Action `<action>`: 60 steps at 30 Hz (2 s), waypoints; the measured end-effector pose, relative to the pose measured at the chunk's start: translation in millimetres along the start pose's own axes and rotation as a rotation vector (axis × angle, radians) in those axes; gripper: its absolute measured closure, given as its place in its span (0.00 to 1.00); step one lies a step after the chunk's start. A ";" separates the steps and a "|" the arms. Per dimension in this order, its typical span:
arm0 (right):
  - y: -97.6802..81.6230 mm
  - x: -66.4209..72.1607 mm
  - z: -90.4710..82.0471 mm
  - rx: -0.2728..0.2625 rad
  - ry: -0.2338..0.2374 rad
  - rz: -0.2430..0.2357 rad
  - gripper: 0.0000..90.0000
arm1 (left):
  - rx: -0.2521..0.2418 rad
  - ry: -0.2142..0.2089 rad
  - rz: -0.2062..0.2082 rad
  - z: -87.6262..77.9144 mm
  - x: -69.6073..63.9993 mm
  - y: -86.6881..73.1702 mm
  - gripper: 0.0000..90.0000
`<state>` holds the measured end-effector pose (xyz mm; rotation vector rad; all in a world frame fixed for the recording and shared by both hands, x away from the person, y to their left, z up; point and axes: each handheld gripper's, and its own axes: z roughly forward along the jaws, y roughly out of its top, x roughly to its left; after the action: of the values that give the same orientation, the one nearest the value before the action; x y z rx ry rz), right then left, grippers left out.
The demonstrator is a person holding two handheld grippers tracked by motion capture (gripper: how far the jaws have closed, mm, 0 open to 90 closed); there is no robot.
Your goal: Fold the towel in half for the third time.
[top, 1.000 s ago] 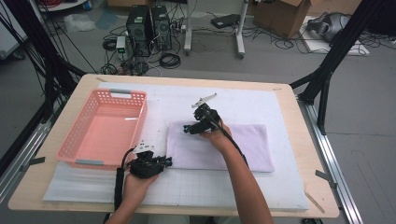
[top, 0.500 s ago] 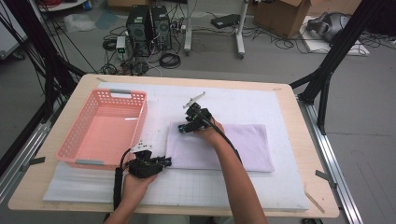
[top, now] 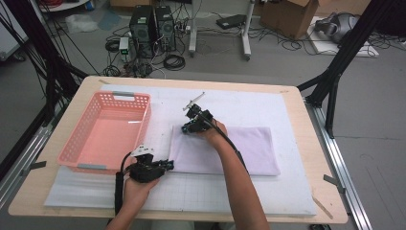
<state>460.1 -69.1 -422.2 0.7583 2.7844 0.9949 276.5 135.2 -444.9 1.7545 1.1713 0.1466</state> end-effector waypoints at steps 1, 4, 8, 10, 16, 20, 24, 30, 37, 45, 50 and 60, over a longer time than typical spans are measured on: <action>1.3 1.7 -0.1 -0.013 0.004 -0.003 0.90 | -0.011 -0.004 -0.008 -4.0 0.1 0.9 0.90; 5.8 6.1 -3.4 -0.065 0.031 -0.006 0.90 | -0.035 -0.018 -0.005 -15.4 -1.3 5.3 0.90; 8.9 10.1 -16.6 -0.124 0.058 -0.013 0.90 | -0.071 -0.054 0.014 -24.6 -12.4 15.6 0.90; 8.9 9.1 -27.0 -0.159 0.069 -0.012 0.90 | -0.080 -0.070 0.022 -25.3 -18.7 20.1 0.90; 0.0 0.1 -54.3 -0.210 0.050 -0.008 0.90 | -0.073 -0.105 0.041 -13.0 -34.3 33.5 0.90; -8.3 -4.9 -67.9 -0.233 0.035 -0.003 0.90 | -0.060 -0.129 0.077 -3.5 -47.9 46.0 0.89; -16.9 -11.5 -78.3 -0.250 0.019 0.004 0.90 | -0.049 -0.153 0.089 8.5 -59.7 54.6 0.89; -29.8 -21.9 -93.3 -0.257 -0.008 0.005 0.90 | -0.019 -0.179 0.110 30.3 -76.5 64.0 0.89; -51.5 -37.8 -108.1 -0.274 -0.035 0.025 0.90 | 0.013 -0.197 0.141 58.3 -97.2 73.3 0.89; -75.5 -52.4 -121.7 -0.269 -0.073 0.045 0.90 | 0.033 -0.193 0.140 85.0 -111.4 75.2 0.88; -89.1 -60.0 -123.5 -0.234 -0.094 0.045 0.90 | 0.025 -0.195 0.130 91.8 -115.4 74.8 0.81; -108.7 -70.3 -130.1 -0.229 -0.101 0.040 0.91 | -0.030 -0.179 0.171 67.2 -101.5 75.2 0.51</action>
<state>443.9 -249.5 -392.7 0.8093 2.5240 1.2192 308.7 10.7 -382.1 1.8006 0.8864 0.1066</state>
